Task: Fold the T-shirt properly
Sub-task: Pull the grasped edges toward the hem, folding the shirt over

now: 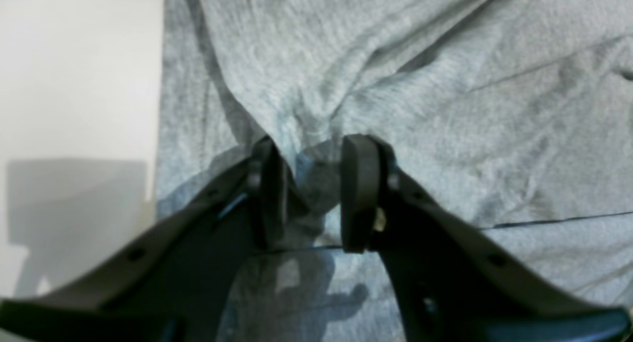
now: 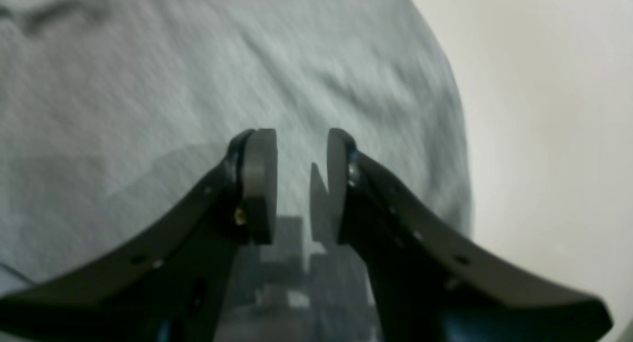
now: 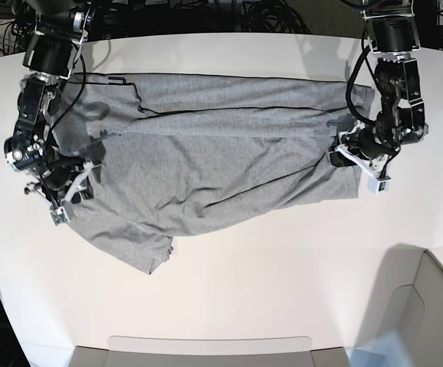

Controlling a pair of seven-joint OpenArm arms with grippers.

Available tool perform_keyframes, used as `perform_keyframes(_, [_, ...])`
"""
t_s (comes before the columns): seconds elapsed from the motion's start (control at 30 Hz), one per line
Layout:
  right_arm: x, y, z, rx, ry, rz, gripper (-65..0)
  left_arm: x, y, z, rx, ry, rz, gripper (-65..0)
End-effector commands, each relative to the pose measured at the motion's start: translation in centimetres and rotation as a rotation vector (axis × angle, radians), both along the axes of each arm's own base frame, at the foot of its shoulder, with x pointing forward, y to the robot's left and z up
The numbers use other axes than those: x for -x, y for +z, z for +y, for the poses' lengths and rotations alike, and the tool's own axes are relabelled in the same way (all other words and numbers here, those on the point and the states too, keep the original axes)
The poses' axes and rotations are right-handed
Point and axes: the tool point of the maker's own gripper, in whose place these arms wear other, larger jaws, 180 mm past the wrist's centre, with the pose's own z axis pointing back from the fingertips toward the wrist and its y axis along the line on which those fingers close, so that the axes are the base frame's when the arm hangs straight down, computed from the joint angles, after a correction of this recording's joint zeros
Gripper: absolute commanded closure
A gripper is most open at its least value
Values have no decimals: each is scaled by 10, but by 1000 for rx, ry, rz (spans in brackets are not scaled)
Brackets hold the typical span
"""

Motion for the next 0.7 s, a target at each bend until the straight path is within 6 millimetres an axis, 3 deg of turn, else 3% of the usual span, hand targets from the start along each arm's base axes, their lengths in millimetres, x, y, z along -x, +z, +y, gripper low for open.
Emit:
perform_keyframes(0.0, [-22, 28, -3, 2, 9, -83, -179, -10, 8, 5, -6, 2, -28, -177])
perform_keyframes(0.27, [-97, 50, 13, -13, 69, -79, -183, -14, -1, 11, 12, 31, 1, -80])
perform_keyframes(0.4, [-130, 39, 1, -68, -6, -89, -183, -14, -1, 10, 15, 31, 0, -80])
perform_keyframes(0.5, [-135, 11, -13, -99, -86, -57, -182, -15, 0, 10, 15, 31, -2, -80])
perform_keyframes(0.67, [-105, -44, -14, -128, -117, 48, -182, -15, 0, 11, 15, 32, -1, -80])
